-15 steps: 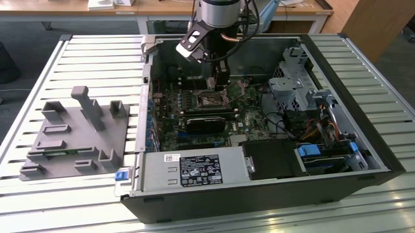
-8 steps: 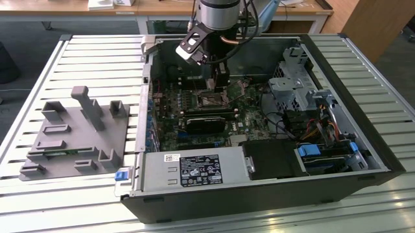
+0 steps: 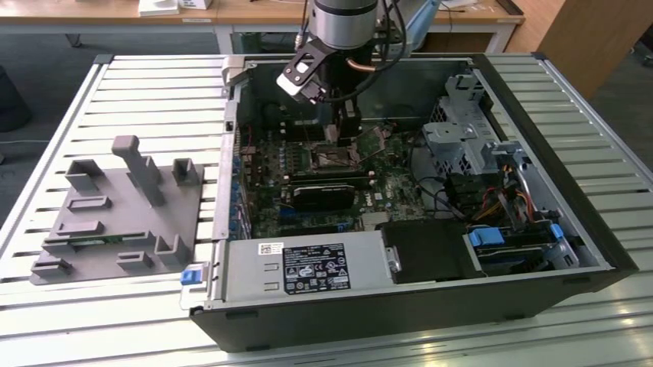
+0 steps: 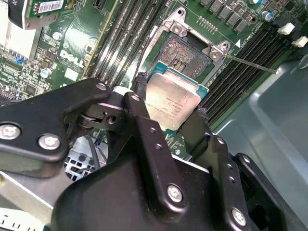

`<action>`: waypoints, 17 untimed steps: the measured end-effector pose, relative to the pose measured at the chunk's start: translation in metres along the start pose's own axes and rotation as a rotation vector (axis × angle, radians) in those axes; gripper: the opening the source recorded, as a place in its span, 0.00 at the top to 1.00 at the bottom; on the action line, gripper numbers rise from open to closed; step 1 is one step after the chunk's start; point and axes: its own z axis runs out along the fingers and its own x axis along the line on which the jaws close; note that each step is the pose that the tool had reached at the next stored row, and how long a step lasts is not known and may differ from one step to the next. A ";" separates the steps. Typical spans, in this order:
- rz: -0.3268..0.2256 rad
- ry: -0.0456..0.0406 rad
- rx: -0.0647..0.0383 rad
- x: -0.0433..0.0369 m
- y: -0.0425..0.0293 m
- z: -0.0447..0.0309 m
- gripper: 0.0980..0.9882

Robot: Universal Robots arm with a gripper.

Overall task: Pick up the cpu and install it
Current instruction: 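Place the cpu into insertion slot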

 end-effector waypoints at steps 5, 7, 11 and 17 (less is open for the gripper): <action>0.000 -0.0001 0.000 0.0000 -0.0001 0.0015 0.50; 0.000 -0.0001 0.000 0.0000 -0.0001 0.0018 0.50; 0.000 0.0000 0.000 0.0000 -0.0002 0.0026 0.50; 0.000 -0.0001 0.000 -0.0001 -0.0003 0.0040 0.50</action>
